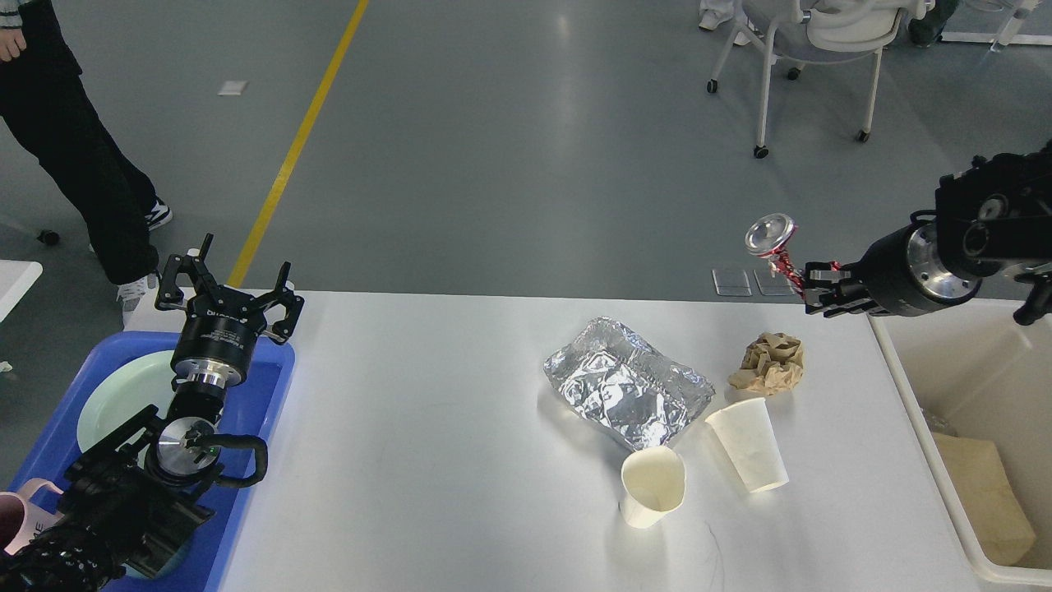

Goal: Tidy desktop
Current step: 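Lift the red wrapper and release it over the white bin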

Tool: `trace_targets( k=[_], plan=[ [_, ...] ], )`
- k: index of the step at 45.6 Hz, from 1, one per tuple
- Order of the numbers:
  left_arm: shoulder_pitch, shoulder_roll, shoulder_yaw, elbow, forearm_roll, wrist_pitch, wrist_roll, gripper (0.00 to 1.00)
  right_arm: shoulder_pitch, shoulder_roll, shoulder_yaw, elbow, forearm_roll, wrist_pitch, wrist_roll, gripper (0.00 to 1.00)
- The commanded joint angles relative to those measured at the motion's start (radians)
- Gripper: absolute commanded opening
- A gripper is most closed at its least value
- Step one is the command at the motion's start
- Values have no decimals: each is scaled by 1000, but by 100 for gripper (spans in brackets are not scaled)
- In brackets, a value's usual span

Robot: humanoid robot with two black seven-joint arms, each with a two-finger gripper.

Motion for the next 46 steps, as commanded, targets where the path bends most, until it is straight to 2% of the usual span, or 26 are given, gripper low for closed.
trace_targets(
  k=[1,8,16,22,28,31,34,39,40,41,42,43,44,46],
  plan=[
    [0,0,0,0,0,0,0,97,-189,-35,26,-201,1,-9,5,0],
    [0,0,0,0,0,0,0,97,-439,-54,130,-460,3,-14,5,0],
    [0,0,0,0,0,0,0,97,-785,-41,276,-874,79,-18,3,0],
    [0,0,0,0,0,0,0,97,-1006,32,305,-1092,202,-21,-1,0],
    [0,0,0,0,0,0,0,97,-1100,72,297,-1160,279,-102,-15,0],
    [0,0,0,0,-2,0,0,97,-1111,75,297,-1162,283,-150,-43,0],
    [0,0,0,0,0,0,0,97,-1112,75,296,-1162,283,-173,-60,0],
    [0,0,0,0,-2,0,0,97,-1112,77,291,-1163,283,-178,-61,0],
    [0,1,0,0,-2,0,0,97,-1111,77,293,-1162,283,-172,-61,26],
    [0,0,0,0,-2,0,0,97,-1111,75,291,-1162,283,-172,-61,90],
    [0,0,0,0,-2,0,0,97,-1111,75,290,-1160,277,-172,-63,100],
    [0,0,0,0,-2,0,0,97,-1112,75,290,-1162,277,-173,-63,93],
    [0,0,0,0,-2,0,0,97,-1112,75,290,-1162,277,-173,-63,100],
    [0,0,0,0,-2,0,0,97,-1111,77,291,-1162,277,-173,-63,100]
  ],
)
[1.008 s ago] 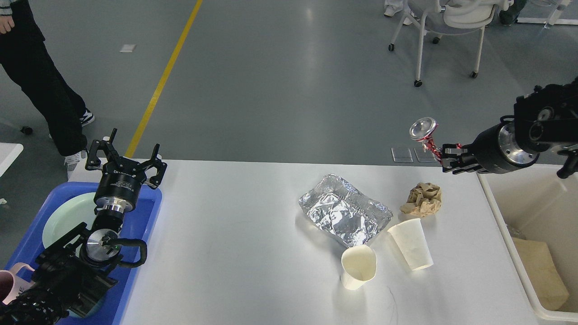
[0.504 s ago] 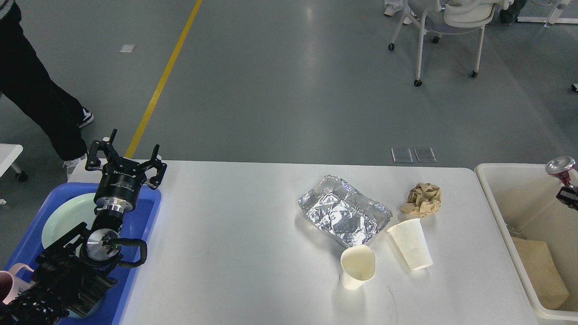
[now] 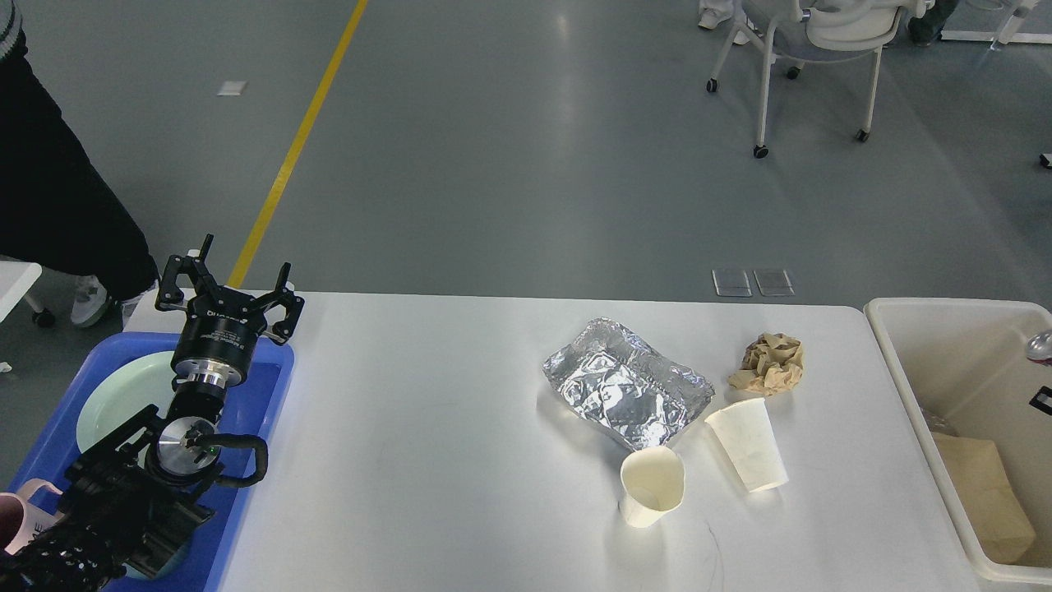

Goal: Tidy desktop
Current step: 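Lift the red wrapper and release it over the white bin, then move the right gripper to the crumpled paper and grasp it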

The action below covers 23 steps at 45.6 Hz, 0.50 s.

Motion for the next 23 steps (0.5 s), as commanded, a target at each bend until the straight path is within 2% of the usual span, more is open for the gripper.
trace_targets(
  k=[1,15,23],
  plan=[
    [0,0,0,0,-1,0,0,97,-1,1,-1,1,-4,1,-1,100],
    [0,0,0,0,-1,0,0,97,11,42,-4,-4,-4,1,-4,100],
    [0,0,0,0,1,0,0,97,89,53,2,10,4,10,-31,100]
  ],
)
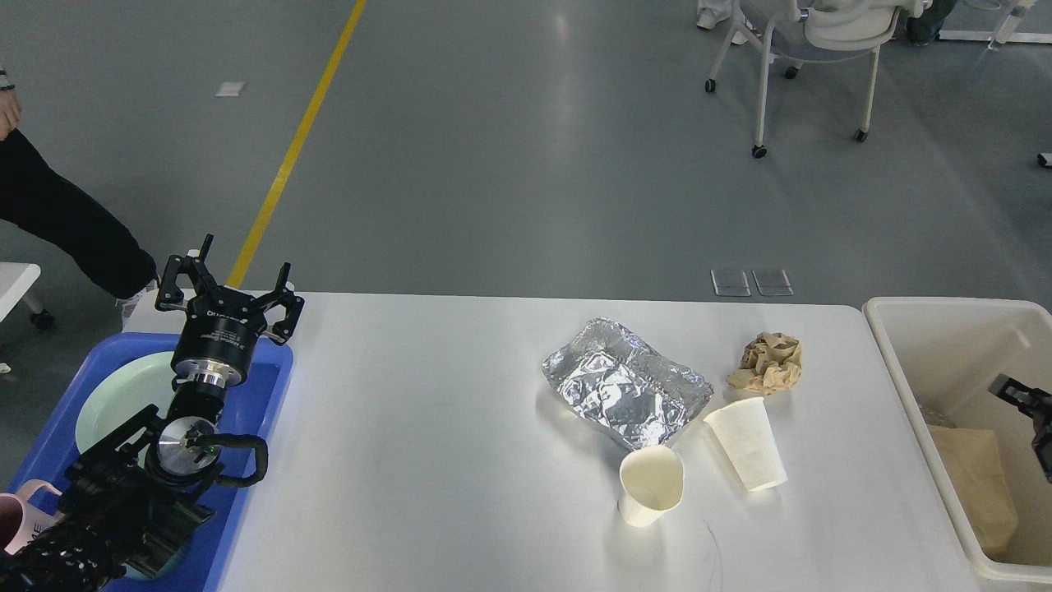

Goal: Tidy desktop
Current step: 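Move the right gripper to the crumpled paper and grasp it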

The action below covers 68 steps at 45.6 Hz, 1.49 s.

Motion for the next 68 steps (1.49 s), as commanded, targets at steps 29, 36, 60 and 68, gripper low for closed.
trace_targets(
  k=[29,36,60,68],
  plan=[
    [0,0,0,0,1,0,0,97,832,7,-12,605,-31,440,-17,100],
    [0,0,0,0,1,0,0,97,981,-7,-6,883,-128,511,-18,100],
    [0,0,0,0,1,0,0,97,1129,-54,-105,1347,-200,433,-20,100],
    [0,0,0,0,1,0,0,97,995,-117,-116,1181,-235,422,-8,100]
  ],
)
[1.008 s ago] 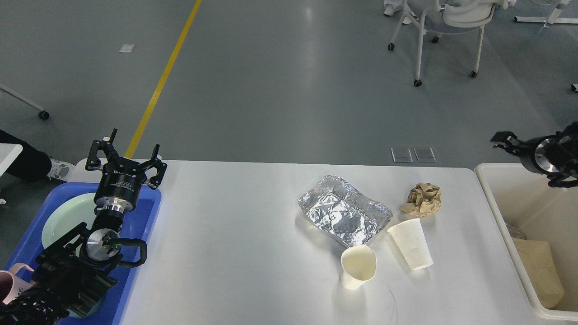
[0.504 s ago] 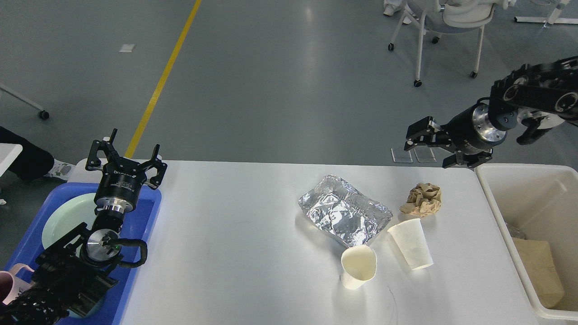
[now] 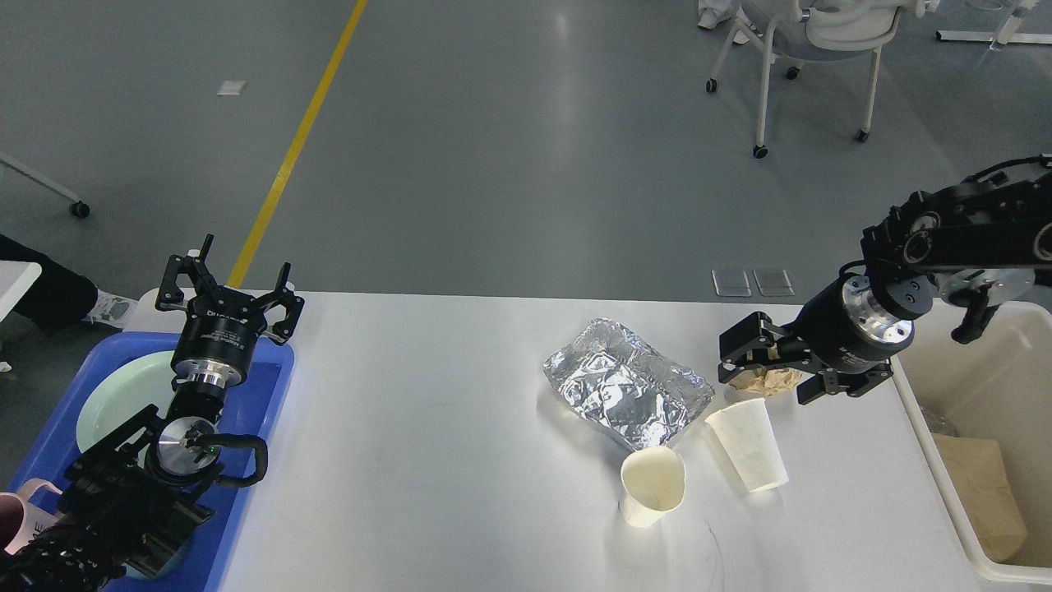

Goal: Tidy desktop
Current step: 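Move the right gripper to the crumpled paper and grasp it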

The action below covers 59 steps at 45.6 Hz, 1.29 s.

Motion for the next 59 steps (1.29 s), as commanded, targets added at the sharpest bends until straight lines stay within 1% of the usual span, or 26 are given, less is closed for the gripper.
trace_targets(
  k=[1,6,14,24,31,35,40,49,59],
  plan=[
    [0,0,0,0,0,0,0,97,-111,-40,-4,-141,-13,-7,8,100],
    [0,0,0,0,0,0,0,97,-211,-60,7,-282,-12,-20,8,100],
    [0,0,0,0,0,0,0,97,-361,-69,16,-476,17,-98,11,100],
    [0,2,0,0,0,0,0,97,-432,-69,26,-511,235,-164,9,100],
    [0,0,0,0,-2,0,0,97,-506,-47,32,-543,309,-247,9,100],
    [0,0,0,0,0,0,0,97,-546,-34,67,-560,353,-288,9,100],
    [0,0,0,0,0,0,0,97,-593,3,119,-596,411,-305,9,100],
    [0,0,0,0,-2,0,0,97,-639,107,124,-709,534,-317,8,100],
    [0,0,0,0,0,0,0,97,-679,147,153,-720,625,-392,8,100]
  ],
)
